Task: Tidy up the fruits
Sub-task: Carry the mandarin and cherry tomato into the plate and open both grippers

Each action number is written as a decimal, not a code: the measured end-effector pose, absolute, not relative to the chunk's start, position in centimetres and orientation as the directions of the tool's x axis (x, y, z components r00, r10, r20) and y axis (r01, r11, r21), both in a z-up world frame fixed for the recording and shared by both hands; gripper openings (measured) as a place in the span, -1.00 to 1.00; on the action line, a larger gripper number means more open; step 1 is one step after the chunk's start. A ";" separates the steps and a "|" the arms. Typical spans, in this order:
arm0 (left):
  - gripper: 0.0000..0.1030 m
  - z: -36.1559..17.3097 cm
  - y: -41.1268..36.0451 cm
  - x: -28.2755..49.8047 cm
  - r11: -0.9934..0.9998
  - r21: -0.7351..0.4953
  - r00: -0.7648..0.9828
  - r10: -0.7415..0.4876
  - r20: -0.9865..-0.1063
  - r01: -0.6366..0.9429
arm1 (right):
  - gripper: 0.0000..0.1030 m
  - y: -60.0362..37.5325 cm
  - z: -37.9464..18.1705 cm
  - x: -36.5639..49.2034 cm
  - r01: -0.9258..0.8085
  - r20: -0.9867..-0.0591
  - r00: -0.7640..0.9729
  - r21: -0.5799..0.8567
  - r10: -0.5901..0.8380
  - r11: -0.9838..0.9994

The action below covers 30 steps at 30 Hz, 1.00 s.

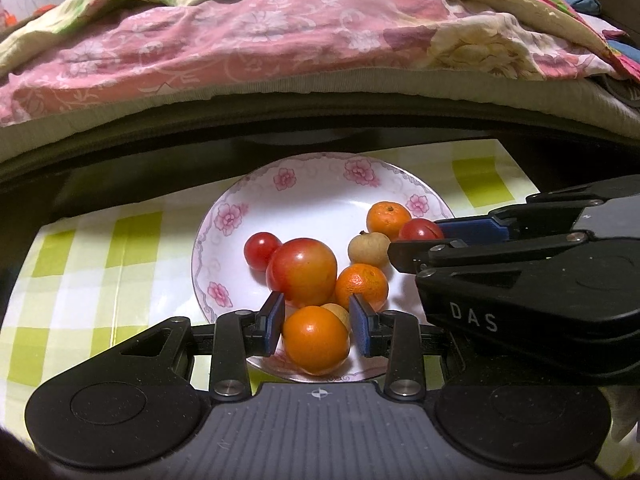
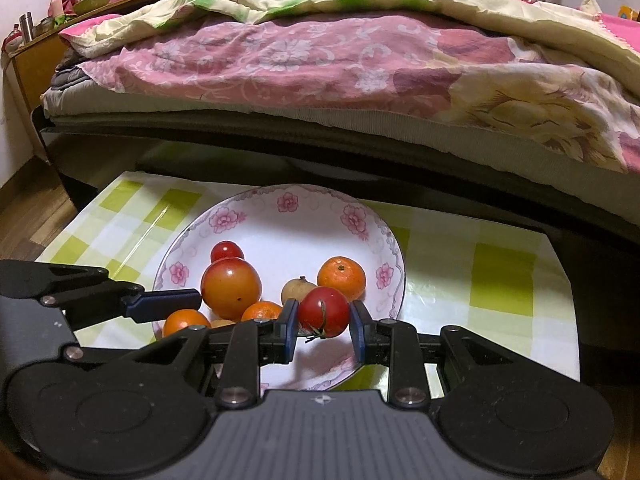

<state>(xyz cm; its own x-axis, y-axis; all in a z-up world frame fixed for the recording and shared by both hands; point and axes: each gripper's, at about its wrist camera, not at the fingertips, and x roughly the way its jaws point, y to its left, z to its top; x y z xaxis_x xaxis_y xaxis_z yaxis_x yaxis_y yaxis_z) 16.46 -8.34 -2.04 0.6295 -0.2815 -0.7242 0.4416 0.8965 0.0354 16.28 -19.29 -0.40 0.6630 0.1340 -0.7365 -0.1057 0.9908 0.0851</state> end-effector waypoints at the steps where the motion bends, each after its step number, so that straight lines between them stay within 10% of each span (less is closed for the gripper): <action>1: -0.15 -2.0 -8.4 16.4 0.896 0.037 0.631 -0.281 -0.723 0.442 | -0.41 -19.3 -0.4 16.3 -0.107 -0.736 0.663 0.086 0.135 0.991; 30: 0.14 -0.9 -8.0 16.1 0.903 0.049 0.655 -0.272 -0.705 0.428 | -0.40 -18.4 0.4 16.5 -0.137 -0.705 0.692 0.085 0.157 0.987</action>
